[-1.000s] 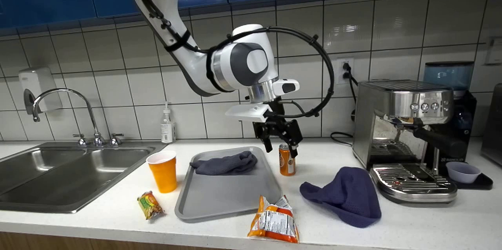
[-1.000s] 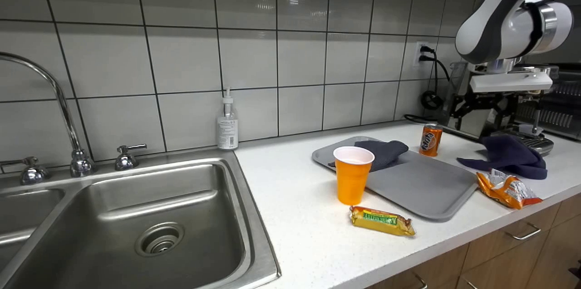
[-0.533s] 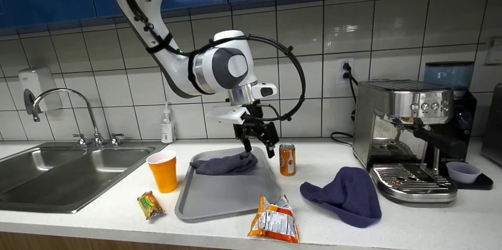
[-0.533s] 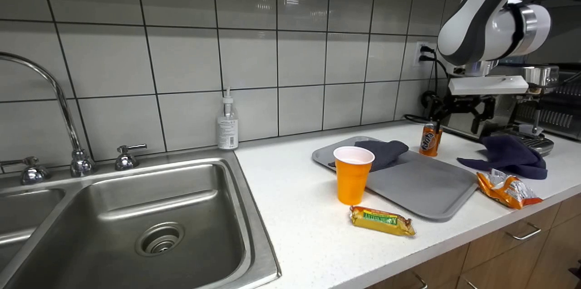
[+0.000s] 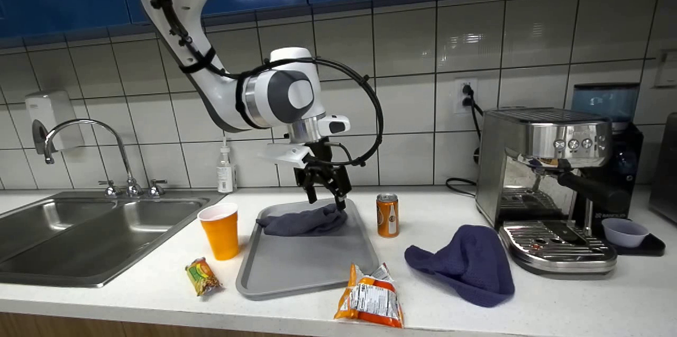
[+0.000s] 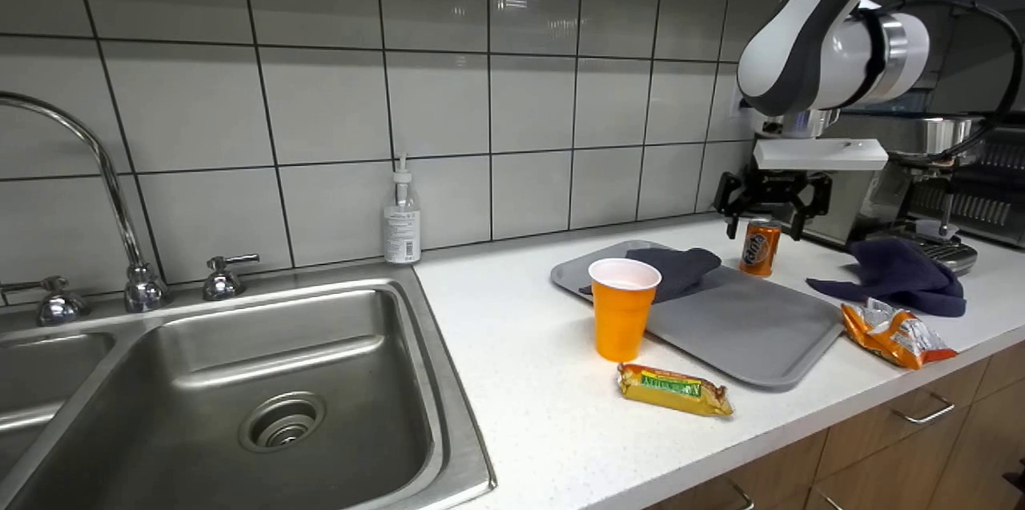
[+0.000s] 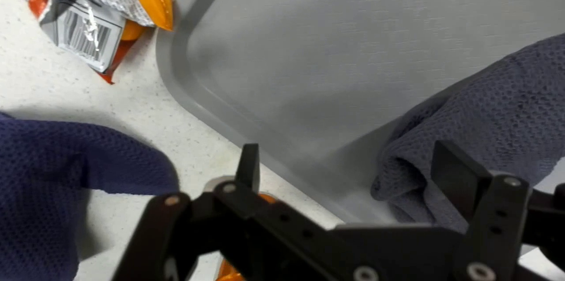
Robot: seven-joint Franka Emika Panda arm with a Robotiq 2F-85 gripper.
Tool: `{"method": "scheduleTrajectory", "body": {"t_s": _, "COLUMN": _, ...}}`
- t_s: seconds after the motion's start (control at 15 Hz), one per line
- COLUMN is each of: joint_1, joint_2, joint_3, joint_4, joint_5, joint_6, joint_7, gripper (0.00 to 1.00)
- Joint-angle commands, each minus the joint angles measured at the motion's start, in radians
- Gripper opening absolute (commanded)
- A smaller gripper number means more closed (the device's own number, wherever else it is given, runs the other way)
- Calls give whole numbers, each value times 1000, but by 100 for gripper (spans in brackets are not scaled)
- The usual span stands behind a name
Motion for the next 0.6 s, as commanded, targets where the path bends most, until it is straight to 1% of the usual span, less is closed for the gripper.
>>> {"method": "scheduleTrajectory", "body": {"t_s": 0.0, "joint_1": -2, "joint_2": 25, "joint_3": 36, "joint_4": 25, "joint_5": 47, "joint_6": 11, "joint_7": 2, "gripper": 100}}
{"method": "scheduleTrajectory", "body": {"t_s": 0.27, "joint_1": -5, "joint_2": 66, "joint_3": 65, "joint_4": 54, "joint_5": 102, "joint_6": 23, "joint_7": 1, "gripper": 100}}
{"method": "scheduleTrajectory", "body": {"t_s": 0.53, "joint_1": -9, "joint_2": 125, "joint_3": 73, "joint_4": 99, "joint_5": 146, "joint_6": 28, "joint_7": 7, "gripper": 100}}
